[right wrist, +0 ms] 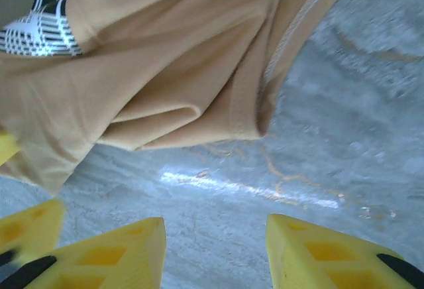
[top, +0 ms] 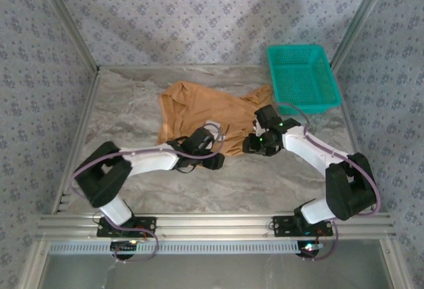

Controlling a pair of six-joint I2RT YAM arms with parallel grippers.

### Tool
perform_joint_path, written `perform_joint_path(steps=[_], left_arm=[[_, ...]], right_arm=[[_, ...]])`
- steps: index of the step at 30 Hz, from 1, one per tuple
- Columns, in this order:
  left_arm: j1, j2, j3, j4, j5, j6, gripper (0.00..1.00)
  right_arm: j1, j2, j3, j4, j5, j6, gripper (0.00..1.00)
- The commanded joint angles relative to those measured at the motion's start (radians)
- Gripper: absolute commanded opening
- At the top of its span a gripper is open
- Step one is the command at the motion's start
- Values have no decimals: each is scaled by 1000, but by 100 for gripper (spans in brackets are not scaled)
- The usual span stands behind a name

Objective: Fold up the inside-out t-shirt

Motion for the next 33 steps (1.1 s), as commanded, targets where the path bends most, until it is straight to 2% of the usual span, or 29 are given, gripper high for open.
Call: perform_joint_path(steps=[1, 3, 4, 6, 8, 9, 16, 20, 21, 25, 26, 33], left_arm=[[-5, 82, 90, -51, -41, 27, 68], [-4, 129, 136, -100, -58, 42, 58], [-3, 143, 154, -123, -66, 47, 48], [-3, 153, 185, -173, -80, 57, 21], [-3, 137, 206, -214, -95, 56, 4], [-3, 121, 215, -237, -100, 57, 0], [3, -25, 258, -318, -87, 30, 0], [35, -105, 251, -299, 7, -22, 0], [51, -128, 243, -281, 44, -40, 0], [139, -221, 200, -237, 157, -111, 0], [159, -240, 194, -239, 171, -117, 0], [318, -339, 151, -238, 278, -130, 0]], right_arm=[[42, -12, -12, 0, 6, 43, 45], [70, 3, -13, 27, 11, 61, 45], [80, 12, -15, 35, 14, 68, 44], [100, 39, -16, 62, 11, 86, 44], [116, 68, -10, 86, 11, 95, 44], [122, 83, -3, 98, 19, 100, 44], [122, 221, 85, 199, 60, 125, 49], [113, 290, 131, 241, 96, 170, 49], [107, 305, 144, 243, 109, 173, 45], [73, 315, 179, 208, 150, 149, 3], [61, 303, 188, 181, 143, 141, 0], [4, 56, 161, -57, 131, -1, 0]])
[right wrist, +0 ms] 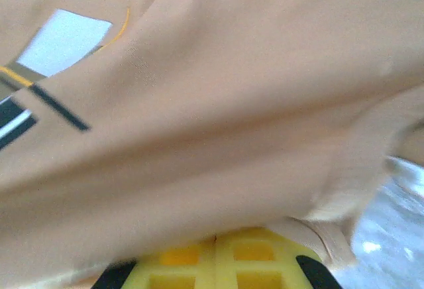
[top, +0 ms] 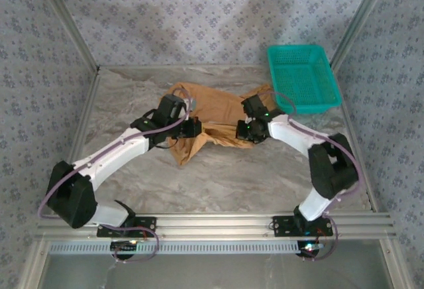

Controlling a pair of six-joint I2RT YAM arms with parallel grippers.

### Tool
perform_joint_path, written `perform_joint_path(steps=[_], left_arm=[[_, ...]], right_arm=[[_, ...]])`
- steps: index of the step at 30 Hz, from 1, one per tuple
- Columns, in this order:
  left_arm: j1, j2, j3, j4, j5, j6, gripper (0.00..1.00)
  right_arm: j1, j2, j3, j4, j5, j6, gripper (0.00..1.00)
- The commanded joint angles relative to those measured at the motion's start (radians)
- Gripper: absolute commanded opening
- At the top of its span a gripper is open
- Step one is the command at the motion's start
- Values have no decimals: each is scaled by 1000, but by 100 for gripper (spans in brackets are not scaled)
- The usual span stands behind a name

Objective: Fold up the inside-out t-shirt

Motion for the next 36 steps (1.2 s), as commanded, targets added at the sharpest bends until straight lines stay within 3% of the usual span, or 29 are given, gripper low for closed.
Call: perform_joint_path(steps=[1, 8, 14, 18, 22, 25, 27, 31, 36], left_arm=[[50, -51, -24, 20, 76, -25, 0], [78, 30, -68, 111, 129, -61, 0], [73, 159, -54, 237, 180, -111, 0], [37, 225, -5, 280, 180, -153, 0], [-13, 237, 28, 285, 136, -174, 0], [-26, 236, 28, 305, 133, -194, 0], [-30, 231, 28, 304, 129, -197, 0], [-31, 218, 34, 283, 124, -189, 0], [-30, 185, 25, 267, 113, -189, 0]], right_arm=[[-27, -149, -14, -202, 28, -82, 0], [-62, -318, -98, -270, 33, -85, 0], [-130, -207, -47, -150, 61, -85, 0], [-181, -30, 94, -162, 67, -112, 0], [-133, -22, 147, -161, -16, -68, 33], [-40, -79, 112, -111, -14, -8, 43], [14, -86, 88, -69, -7, 15, 38], [77, -32, 54, 71, -59, 74, 9], [130, 156, 150, 126, -72, 101, 0]])
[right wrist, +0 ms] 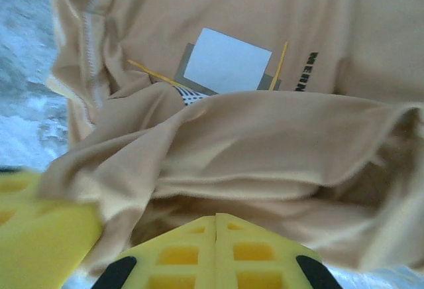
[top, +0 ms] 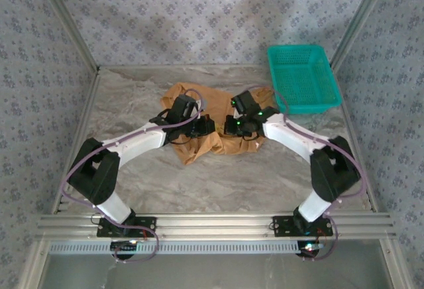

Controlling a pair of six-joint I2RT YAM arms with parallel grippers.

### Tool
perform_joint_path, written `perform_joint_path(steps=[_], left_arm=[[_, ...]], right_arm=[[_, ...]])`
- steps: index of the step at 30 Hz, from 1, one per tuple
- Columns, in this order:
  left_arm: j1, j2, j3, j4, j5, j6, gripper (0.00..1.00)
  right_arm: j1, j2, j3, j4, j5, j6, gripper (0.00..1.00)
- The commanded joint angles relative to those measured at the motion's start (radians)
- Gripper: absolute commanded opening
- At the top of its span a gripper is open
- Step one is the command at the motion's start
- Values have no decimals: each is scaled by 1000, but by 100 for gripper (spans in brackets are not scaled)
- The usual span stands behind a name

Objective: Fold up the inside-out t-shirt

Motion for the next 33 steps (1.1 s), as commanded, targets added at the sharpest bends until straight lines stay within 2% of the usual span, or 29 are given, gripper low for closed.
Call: perform_joint_path(steps=[1, 3, 5, 7, 10, 11, 14, 21, 23, 24, 29, 33], left_arm=[[0, -62, 14, -11, -19, -5, 0], [-1, -82, 6, -18, -27, -4, 0], [-1, -104, -4, -29, -36, -1, 0], [0, -126, -15, -33, -41, -2, 0], [-1, -157, -31, -40, -46, -2, 0], [0, -167, -39, -41, -47, -3, 0], [0, -191, -67, -39, -48, -6, 0], [-1, -224, -174, -13, -57, -16, 0], [-1, -228, -205, -8, -61, -18, 0], [0, -228, -217, -1, -60, -21, 0], [-16, -219, -269, 42, -56, -35, 0], [-31, -206, -269, 52, -59, -37, 0]], right_arm=[[21, 134, 70, 54, -15, 47, 0], [20, 173, 81, 63, -1, 63, 0], [16, 189, 74, 77, 65, 88, 1], [8, 192, 69, 87, 130, 112, 23], [1, 181, 53, 106, 253, 143, 63], [0, 181, 54, 104, 299, 152, 70], [-10, 192, 66, 88, 362, 179, 80], [-23, 173, 53, 26, 412, 210, 86], [-20, 142, 37, -12, 441, 208, 94], [-19, 126, 28, -24, 450, 203, 95], [8, 21, -59, -42, 473, 176, 95], [27, -40, -87, -38, 419, 149, 87]])
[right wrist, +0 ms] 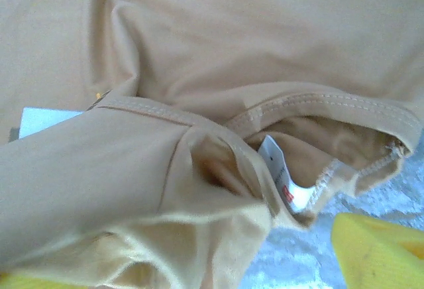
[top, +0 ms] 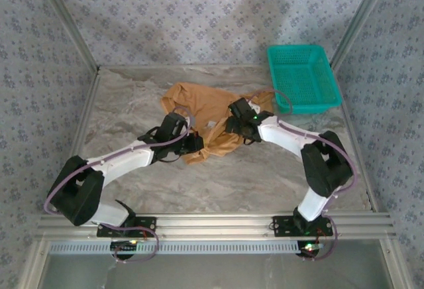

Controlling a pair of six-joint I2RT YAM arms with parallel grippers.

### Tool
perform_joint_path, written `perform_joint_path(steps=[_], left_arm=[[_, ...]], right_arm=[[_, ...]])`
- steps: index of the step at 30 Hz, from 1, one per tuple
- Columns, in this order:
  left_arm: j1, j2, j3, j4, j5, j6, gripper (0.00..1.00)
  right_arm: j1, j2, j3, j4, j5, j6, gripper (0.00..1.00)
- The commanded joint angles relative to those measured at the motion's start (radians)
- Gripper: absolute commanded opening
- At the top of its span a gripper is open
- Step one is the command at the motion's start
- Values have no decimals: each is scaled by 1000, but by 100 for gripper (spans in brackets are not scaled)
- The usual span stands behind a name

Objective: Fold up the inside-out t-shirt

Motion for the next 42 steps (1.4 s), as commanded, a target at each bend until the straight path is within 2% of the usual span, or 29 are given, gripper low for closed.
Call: perform_joint_path(steps=[1, 4, 9, 11, 13, 16, 21, 31, 38, 40, 42], left_arm=[[-13, 0, 6, 43, 2, -9, 0], [-18, 13, 14, 46, 3, -9, 0], [-19, 22, 21, 50, 4, -9, 0], [-20, 18, 28, 41, 0, -4, 0], [-20, 12, 35, 28, -5, 0, 0], [-20, 5, 38, 19, -9, 6, 0], [-20, 4, 43, 17, -8, 5, 0], [-19, -5, 35, 8, -7, 11, 0], [-20, -2, 32, 13, -11, 12, 0], [-19, 2, 35, 13, -8, 14, 0], [-20, 6, 38, 10, -8, 14, 0]], right_arm=[[18, -53, -15, -31, -13, -18, 84], [42, -87, -22, -31, -33, -28, 63], [68, -68, -15, 21, -98, -44, 13], [77, -21, 3, 33, -131, -50, 4], [85, 31, 25, 39, -148, -52, 1], [92, 106, 64, 47, -164, -59, 2], [88, 199, 158, 52, -140, -62, 18], [55, 291, 251, 9, -112, -26, 35], [58, 304, 226, 6, -106, -13, 36], [54, 313, 227, 8, -104, -11, 31], [51, 317, 235, 5, -103, -12, 19]])
